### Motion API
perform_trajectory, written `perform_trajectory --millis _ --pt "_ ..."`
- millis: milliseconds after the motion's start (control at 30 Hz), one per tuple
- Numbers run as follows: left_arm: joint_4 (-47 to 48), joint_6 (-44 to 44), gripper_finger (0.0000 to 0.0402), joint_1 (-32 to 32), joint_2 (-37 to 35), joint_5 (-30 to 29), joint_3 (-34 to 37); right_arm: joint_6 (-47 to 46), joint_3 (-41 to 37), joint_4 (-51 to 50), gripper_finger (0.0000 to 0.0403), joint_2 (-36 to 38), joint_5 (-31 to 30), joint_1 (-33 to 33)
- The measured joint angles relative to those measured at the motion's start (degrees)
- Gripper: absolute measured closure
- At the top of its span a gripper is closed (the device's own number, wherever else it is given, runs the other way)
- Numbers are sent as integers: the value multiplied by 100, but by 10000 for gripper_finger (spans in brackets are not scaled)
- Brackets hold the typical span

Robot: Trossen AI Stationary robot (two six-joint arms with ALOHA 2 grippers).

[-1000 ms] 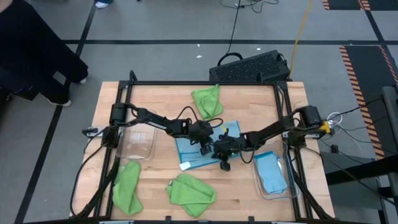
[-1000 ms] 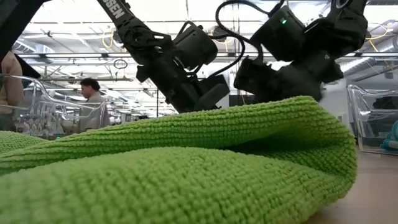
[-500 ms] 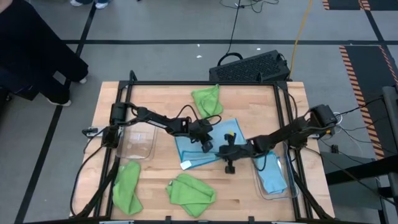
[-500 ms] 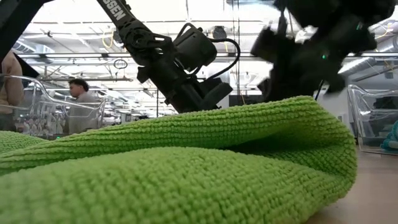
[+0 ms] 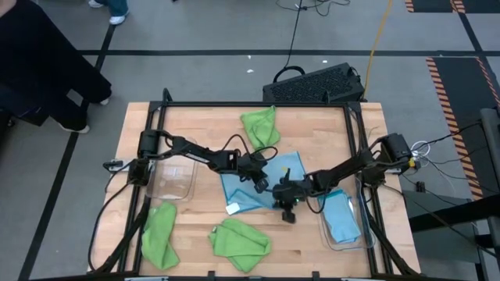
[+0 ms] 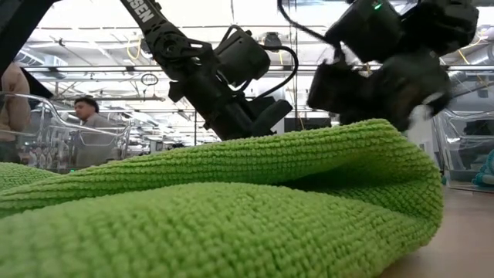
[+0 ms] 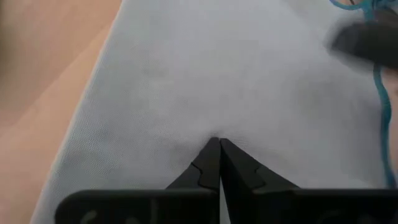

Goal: Sort microfiber towel by color & place in baskets
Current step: Fold the blue microfiber towel

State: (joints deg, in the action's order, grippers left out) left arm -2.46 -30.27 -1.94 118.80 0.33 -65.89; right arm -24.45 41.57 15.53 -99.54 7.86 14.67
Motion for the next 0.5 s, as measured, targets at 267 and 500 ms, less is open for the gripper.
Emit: perform_trajectory --millis 267,500 --pt "-171 -343 385 -4 4 4 9 111 -7 769 403 58 -1081 372" --pt "-169 -504 398 -6 4 13 7 74 -14 837 403 -152 -2430 448"
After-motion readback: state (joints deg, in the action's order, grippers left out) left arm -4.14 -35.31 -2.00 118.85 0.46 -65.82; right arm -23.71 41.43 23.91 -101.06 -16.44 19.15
